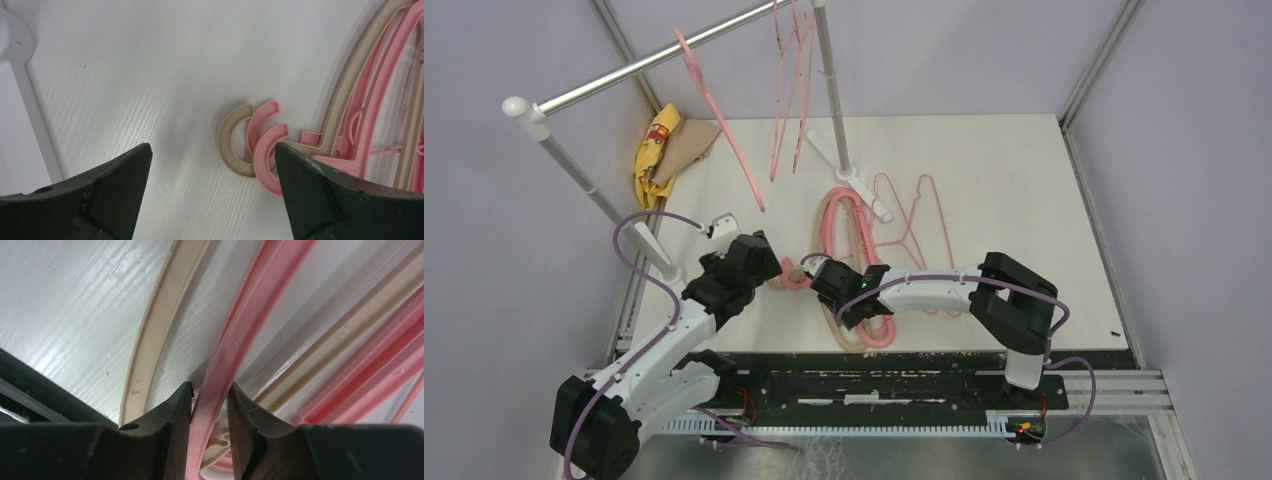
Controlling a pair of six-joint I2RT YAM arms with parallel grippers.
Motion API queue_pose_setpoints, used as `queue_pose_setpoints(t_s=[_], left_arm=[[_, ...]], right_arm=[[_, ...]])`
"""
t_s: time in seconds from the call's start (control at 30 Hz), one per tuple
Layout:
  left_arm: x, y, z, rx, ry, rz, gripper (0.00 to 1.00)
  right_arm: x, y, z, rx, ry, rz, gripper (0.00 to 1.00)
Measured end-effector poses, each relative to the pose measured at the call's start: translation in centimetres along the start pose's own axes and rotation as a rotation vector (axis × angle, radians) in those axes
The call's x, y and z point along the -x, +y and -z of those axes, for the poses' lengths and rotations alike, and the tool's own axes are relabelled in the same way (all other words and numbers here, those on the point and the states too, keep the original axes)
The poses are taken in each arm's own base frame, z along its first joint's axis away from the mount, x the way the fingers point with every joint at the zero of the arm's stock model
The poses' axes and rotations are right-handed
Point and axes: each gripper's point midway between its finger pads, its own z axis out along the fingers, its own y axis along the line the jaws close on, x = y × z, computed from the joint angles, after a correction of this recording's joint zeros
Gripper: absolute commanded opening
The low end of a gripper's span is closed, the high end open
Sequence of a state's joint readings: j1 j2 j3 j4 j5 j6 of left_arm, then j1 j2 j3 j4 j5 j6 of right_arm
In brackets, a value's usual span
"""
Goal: Organize the hangers
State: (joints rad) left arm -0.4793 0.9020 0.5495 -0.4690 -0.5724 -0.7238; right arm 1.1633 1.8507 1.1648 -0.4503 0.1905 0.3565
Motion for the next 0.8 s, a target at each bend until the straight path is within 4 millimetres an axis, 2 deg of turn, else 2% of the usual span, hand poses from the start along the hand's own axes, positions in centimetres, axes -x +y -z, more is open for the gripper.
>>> queue_pose_setpoints(t_s=[0.13, 0.27, 0.57, 0.8], left_arm=[[0.0, 0.0, 0.0, 0.000, 0.000, 0.000, 1.00], [-0.1, 0.0, -0.1, 0.000, 0.000, 0.000, 1.00], [-0.5, 0.3, -0.2, 0.003, 0.004, -0.003, 1.00], [-0.2, 0.2, 0.0, -0.003, -0.005, 0.004, 1.00]], right_arm=[[0.0, -0.3, 0.1, -0.017, 0.000, -0.012, 0.28], [-0.2, -0.8, 1.1, -0.036, 0.006, -0.007, 0.26], [1.6, -3.0, 8.1, -0.071, -0.099, -0.002, 0.21], [0.5, -4.7, 9.9, -0.121, -0.090, 0.016, 0.17]])
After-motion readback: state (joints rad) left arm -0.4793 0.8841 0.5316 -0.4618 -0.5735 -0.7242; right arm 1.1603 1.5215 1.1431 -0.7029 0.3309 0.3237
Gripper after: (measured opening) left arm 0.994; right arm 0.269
